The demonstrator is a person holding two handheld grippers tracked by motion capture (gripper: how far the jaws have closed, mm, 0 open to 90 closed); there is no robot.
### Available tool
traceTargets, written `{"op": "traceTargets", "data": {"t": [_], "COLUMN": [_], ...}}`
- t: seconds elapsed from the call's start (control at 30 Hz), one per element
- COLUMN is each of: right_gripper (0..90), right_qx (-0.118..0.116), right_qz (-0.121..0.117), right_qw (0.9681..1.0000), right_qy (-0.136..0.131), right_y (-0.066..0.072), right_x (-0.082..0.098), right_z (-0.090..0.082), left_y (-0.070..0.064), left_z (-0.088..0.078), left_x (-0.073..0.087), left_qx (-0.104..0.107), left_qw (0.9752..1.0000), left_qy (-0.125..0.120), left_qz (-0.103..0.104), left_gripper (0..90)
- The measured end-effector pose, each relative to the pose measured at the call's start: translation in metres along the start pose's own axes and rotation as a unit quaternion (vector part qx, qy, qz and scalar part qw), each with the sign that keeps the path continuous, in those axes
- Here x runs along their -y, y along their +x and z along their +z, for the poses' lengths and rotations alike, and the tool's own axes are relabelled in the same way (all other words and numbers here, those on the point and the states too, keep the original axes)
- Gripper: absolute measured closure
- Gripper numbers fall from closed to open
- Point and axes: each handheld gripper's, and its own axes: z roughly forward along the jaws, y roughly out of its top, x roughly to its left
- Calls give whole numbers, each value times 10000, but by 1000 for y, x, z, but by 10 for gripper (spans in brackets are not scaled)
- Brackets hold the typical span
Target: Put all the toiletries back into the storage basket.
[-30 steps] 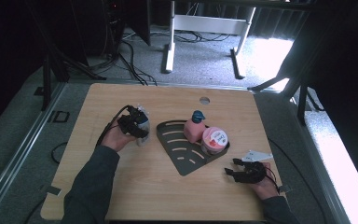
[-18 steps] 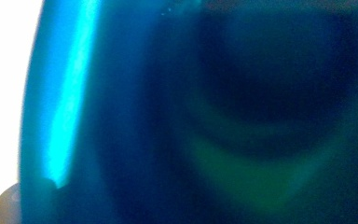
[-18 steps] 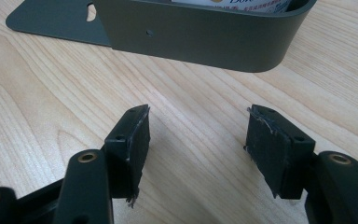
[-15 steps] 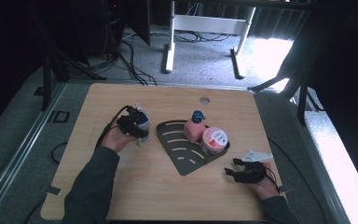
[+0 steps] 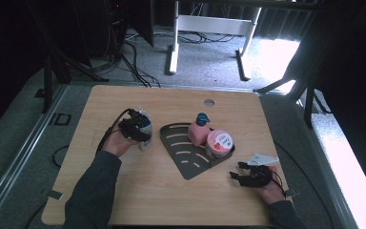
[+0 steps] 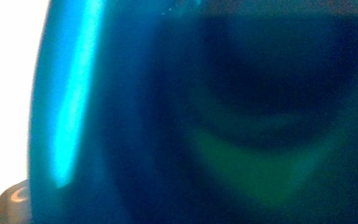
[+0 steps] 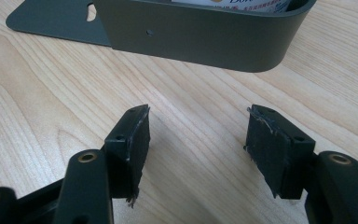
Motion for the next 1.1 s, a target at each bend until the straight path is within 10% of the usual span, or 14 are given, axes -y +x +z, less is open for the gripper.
{"op": "traceTargets", "data": {"t": [1.1], "right_gripper": [393], "right_qx": [-12], "right_qz": [9], "right_qw": [10000], "right_qy": [-9], "right_y": [0], "right_x": [0], "right_z": [0], "left_y": [-11], "left_z": [-18], "left_x": [-8], "left_qx": [-77], "left_qw": [9996], "left_qy": [-160], "left_qz": [237], "left_gripper": [551]}}
